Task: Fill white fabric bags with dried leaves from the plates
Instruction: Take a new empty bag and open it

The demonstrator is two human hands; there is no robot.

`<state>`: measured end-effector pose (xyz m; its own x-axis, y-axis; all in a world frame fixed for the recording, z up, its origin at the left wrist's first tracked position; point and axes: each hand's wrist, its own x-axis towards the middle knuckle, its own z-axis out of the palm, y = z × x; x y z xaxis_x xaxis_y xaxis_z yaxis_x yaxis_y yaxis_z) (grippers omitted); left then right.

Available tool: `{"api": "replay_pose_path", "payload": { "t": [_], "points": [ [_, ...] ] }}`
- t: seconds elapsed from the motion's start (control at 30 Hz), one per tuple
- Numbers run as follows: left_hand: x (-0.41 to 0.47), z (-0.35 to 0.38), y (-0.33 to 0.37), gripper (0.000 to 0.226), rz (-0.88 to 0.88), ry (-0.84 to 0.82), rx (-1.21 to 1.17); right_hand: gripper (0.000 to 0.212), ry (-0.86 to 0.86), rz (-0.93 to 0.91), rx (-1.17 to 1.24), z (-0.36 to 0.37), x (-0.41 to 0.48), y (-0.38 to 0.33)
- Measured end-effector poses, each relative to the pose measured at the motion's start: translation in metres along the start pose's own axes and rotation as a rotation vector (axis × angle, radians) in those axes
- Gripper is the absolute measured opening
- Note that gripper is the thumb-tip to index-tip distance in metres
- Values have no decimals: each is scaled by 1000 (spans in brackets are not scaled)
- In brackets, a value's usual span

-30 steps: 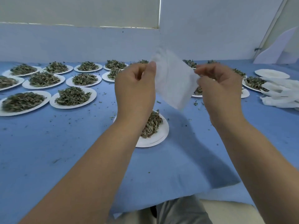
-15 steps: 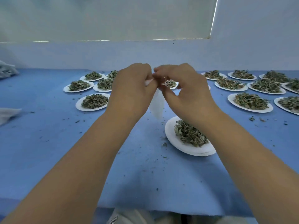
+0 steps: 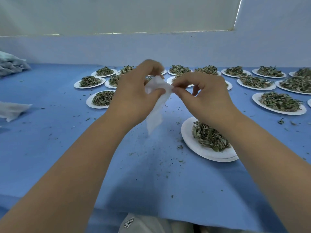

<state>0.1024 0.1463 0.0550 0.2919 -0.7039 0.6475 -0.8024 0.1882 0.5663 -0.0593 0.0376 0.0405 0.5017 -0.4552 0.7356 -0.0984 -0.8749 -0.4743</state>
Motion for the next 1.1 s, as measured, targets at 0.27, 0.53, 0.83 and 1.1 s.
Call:
{"api": "replay_pose_path", "payload": {
  "t": [0.27, 0.53, 0.83, 1.1],
  "points": [
    [21, 32, -21, 41, 169, -137, 125, 24, -129, 57, -90, -10, 2, 23],
    [21, 66, -41, 23, -15, -61, -132, 23, -81, 224, 10, -5, -11, 44],
    [16, 59, -37, 24, -43, -79, -200, 30, -151, 114, -92, 0, -20, 37],
    [10, 54, -29, 17, -63, -41, -349, 19, -33, -43, -219, 2, -22, 29]
  ]
}}
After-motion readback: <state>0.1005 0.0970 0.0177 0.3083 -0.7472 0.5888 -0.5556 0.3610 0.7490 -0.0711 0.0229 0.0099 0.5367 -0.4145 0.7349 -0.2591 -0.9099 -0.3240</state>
